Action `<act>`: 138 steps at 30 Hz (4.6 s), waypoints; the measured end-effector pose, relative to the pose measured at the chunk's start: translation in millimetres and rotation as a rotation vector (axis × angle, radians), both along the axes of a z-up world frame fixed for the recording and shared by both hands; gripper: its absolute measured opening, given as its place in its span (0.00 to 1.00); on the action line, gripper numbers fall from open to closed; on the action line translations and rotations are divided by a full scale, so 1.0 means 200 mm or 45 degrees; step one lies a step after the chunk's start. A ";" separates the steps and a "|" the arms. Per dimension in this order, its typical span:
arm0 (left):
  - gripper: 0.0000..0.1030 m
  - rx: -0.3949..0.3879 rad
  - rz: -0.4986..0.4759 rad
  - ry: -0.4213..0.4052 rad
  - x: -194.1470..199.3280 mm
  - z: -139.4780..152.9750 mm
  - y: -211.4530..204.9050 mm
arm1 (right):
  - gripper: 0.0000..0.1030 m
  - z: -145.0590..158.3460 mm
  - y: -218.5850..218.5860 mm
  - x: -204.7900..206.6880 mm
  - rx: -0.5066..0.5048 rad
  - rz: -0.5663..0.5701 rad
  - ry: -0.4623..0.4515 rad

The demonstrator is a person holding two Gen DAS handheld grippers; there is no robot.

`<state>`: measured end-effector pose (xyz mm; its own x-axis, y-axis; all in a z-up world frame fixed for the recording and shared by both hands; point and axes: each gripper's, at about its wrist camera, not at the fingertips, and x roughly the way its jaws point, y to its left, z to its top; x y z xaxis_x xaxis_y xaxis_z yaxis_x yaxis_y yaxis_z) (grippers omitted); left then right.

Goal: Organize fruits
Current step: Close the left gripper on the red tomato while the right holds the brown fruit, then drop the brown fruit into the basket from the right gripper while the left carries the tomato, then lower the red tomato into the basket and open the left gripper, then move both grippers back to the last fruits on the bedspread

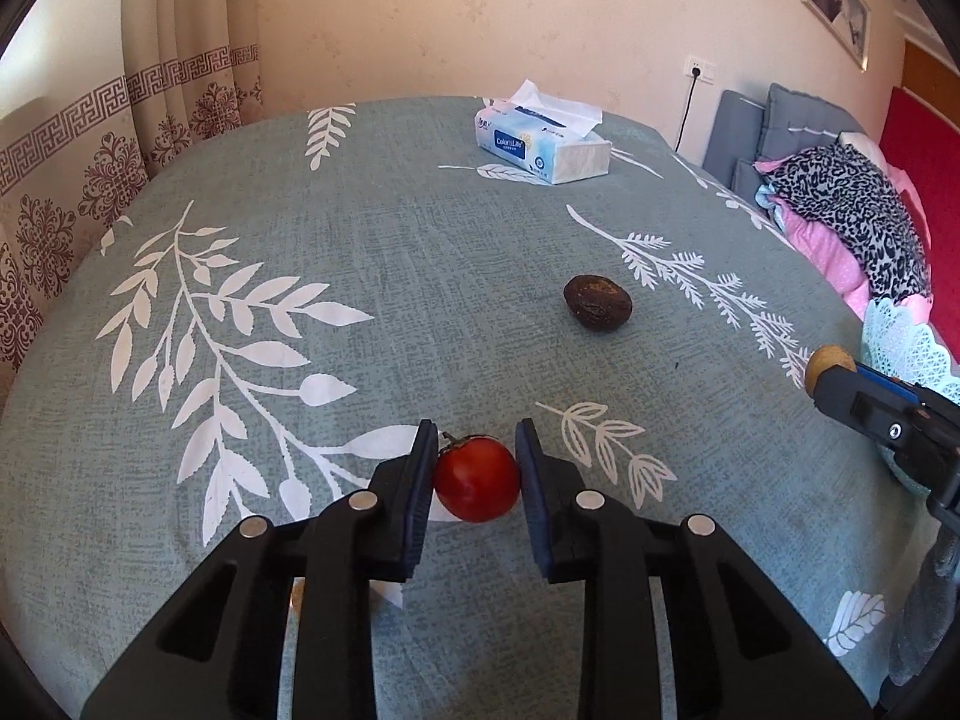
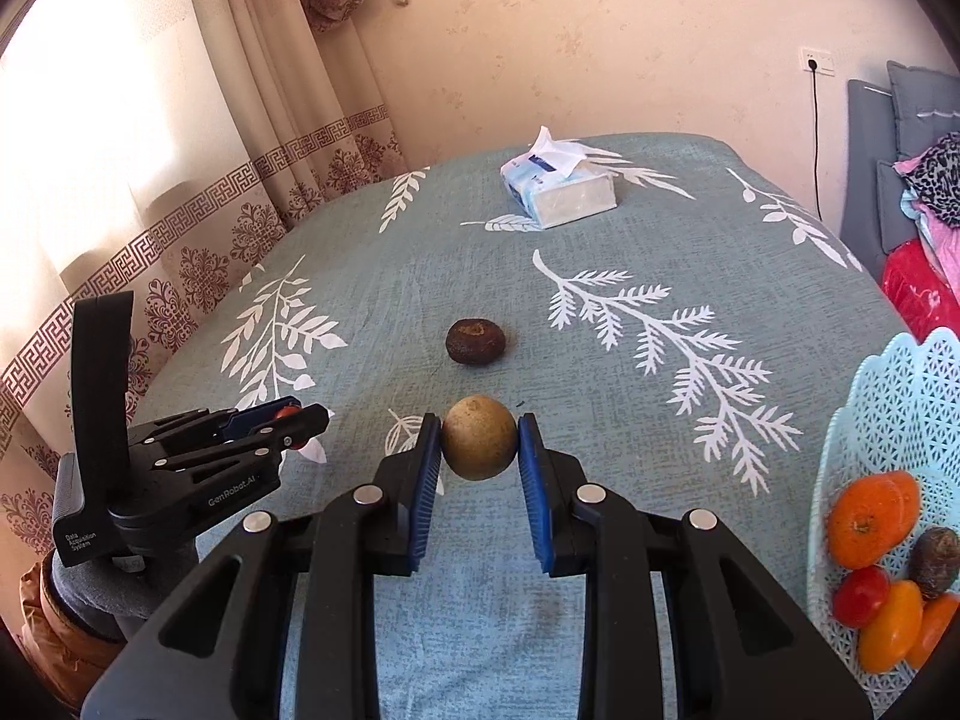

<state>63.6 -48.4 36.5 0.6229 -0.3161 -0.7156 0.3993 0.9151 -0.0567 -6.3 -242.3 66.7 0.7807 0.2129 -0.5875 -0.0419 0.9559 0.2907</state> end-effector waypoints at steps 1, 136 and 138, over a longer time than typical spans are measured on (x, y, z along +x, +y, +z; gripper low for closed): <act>0.26 -0.002 -0.001 -0.004 -0.01 0.01 -0.01 | 0.26 0.01 -0.02 -0.02 0.001 -0.013 -0.010; 0.37 0.016 0.163 0.099 -0.12 -0.12 0.33 | 0.56 -0.03 -0.02 -0.16 -0.132 -0.126 -0.011; 0.34 0.021 0.149 0.092 -0.13 -0.12 0.32 | 0.56 -0.04 0.03 -0.12 -0.133 -0.086 0.002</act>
<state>38.2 16.3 12.2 0.6013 -0.2323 -0.7645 0.2850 0.9562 -0.0664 -29.9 -237.1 58.9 0.7902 0.0976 -0.6050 0.0238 0.9816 0.1895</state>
